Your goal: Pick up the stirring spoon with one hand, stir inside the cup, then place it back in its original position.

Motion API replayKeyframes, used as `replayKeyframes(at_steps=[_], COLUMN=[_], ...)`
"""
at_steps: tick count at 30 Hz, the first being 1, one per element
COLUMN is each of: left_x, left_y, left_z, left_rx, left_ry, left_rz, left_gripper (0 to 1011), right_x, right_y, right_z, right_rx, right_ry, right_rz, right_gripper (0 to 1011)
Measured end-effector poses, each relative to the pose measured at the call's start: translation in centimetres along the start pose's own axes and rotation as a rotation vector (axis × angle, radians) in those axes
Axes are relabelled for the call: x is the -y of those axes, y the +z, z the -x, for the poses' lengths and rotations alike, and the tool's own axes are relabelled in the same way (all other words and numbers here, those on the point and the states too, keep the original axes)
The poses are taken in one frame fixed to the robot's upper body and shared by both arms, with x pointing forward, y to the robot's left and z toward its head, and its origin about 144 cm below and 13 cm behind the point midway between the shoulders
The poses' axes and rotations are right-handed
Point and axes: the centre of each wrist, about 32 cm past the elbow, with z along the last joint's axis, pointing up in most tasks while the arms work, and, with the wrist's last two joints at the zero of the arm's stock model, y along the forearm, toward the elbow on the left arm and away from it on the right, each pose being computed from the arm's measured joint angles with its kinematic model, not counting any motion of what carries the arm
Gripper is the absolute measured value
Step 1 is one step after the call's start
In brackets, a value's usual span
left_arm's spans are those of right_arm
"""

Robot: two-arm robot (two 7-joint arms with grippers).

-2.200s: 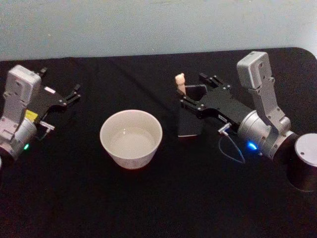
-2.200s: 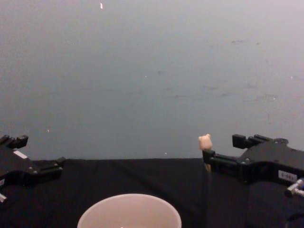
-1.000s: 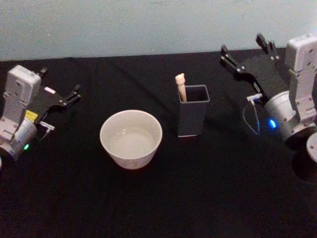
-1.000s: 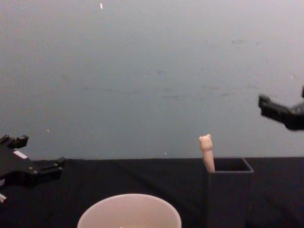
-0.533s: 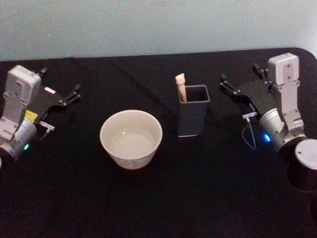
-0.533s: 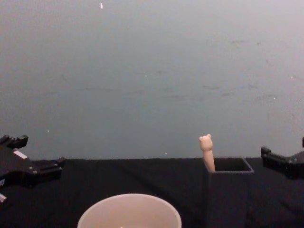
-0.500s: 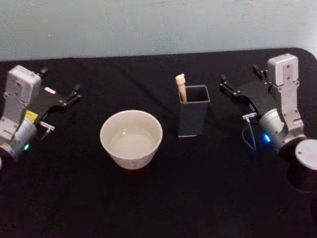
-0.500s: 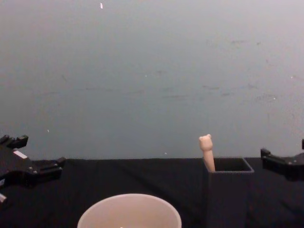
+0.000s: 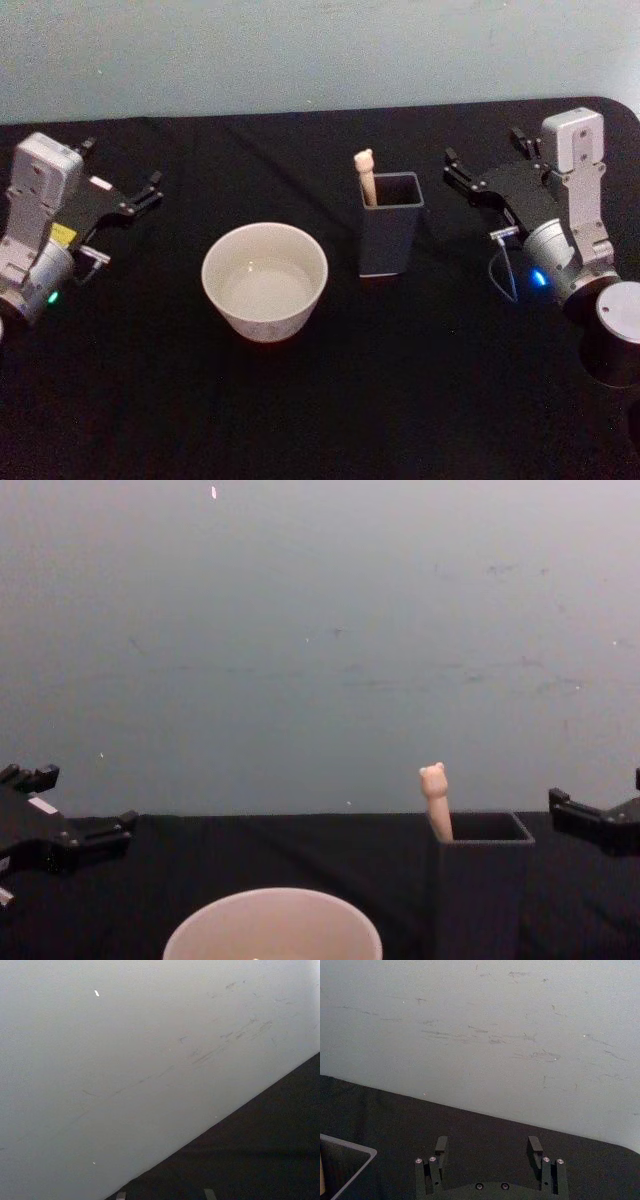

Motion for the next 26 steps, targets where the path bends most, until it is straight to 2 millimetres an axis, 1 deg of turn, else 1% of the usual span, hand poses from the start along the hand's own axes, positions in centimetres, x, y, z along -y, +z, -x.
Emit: replayKeyframes(at_steps=[26], left_x=[0.00], left_y=[0.00], left_z=[0.00], left_rx=[0.000], left_ry=[0.000], left_rz=[0.000], left_gripper=[1001], right_x=[0.04], right_y=[0.06], right_z=[0.01], right_rx=[0.001], right_ry=[0.000], right_rz=[-0.007], right_gripper=[1000])
